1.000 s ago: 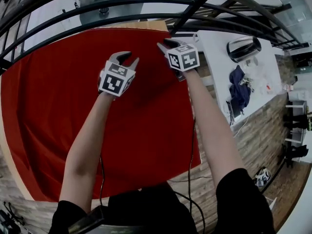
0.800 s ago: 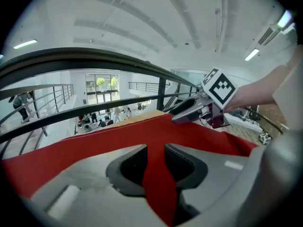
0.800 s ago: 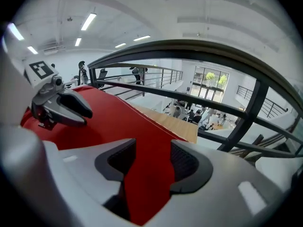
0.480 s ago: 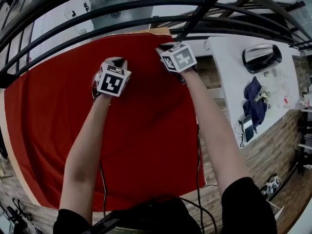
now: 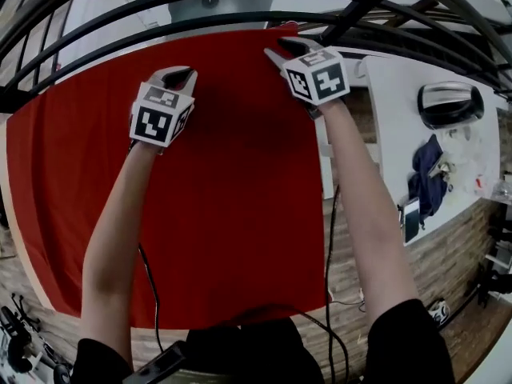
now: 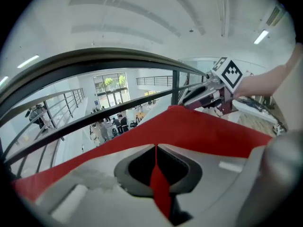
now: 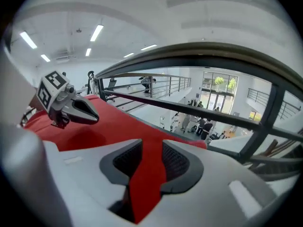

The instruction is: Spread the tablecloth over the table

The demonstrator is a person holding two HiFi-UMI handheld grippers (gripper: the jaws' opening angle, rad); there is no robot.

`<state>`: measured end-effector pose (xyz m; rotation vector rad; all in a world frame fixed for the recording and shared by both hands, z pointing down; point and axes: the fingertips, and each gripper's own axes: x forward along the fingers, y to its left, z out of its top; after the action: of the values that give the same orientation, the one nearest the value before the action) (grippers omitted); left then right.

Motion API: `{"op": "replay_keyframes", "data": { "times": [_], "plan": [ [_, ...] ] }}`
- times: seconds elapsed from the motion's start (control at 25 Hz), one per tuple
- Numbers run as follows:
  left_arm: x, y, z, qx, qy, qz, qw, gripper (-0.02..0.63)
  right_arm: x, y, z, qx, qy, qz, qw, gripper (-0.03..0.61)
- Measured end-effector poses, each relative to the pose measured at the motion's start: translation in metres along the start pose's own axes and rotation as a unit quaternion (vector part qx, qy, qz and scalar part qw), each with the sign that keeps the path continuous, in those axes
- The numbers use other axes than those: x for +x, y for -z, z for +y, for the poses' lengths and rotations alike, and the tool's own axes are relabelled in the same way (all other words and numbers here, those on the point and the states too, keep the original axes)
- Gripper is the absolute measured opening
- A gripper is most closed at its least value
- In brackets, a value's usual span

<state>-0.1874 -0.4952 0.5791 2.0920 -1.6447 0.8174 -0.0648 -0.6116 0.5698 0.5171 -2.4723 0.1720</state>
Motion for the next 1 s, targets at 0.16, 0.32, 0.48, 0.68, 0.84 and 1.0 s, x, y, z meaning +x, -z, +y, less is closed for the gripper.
{"op": "replay_keyframes", "data": {
  "times": [0.16, 0.32, 0.48, 0.68, 0.84, 1.0],
  "plan": [
    [-0.083, 0.032, -0.056, -0.074, 0.023, -0.042, 0.9961, 0.006, -0.066, 0.061, 0.084, 0.027, -0.023, 0.017, 0.999, 0.069],
    [-0.134, 0.064, -0.113, -0.106, 0.017, -0.073, 0.9916, 0.006, -0.106, 0.081, 0.161, 0.03, -0.036, -0.022, 0.999, 0.015],
    [-0.172, 0.098, -0.143, -0.141, -0.006, -0.065, 0.9878, 0.005, -0.11, 0.07, 0.249, 0.024, -0.101, -0.044, 0.994, 0.009],
    [-0.234, 0.112, -0.157, -0.148, -0.042, -0.074, 0.9853, 0.005, -0.128, 0.048, 0.325, -0.008, -0.133, -0.051, 0.99, 0.009],
    [-0.297, 0.122, -0.156, -0.156, -0.069, -0.09, 0.9812, 0.005, -0.156, 0.042, 0.394, -0.026, -0.156, -0.044, 0.986, 0.009],
    [-0.365, 0.154, -0.158, -0.172, -0.086, -0.107, 0.9756, 0.005, -0.182, 0.042, 0.483, -0.028, -0.185, -0.043, 0.981, 0.009]
  ]
}}
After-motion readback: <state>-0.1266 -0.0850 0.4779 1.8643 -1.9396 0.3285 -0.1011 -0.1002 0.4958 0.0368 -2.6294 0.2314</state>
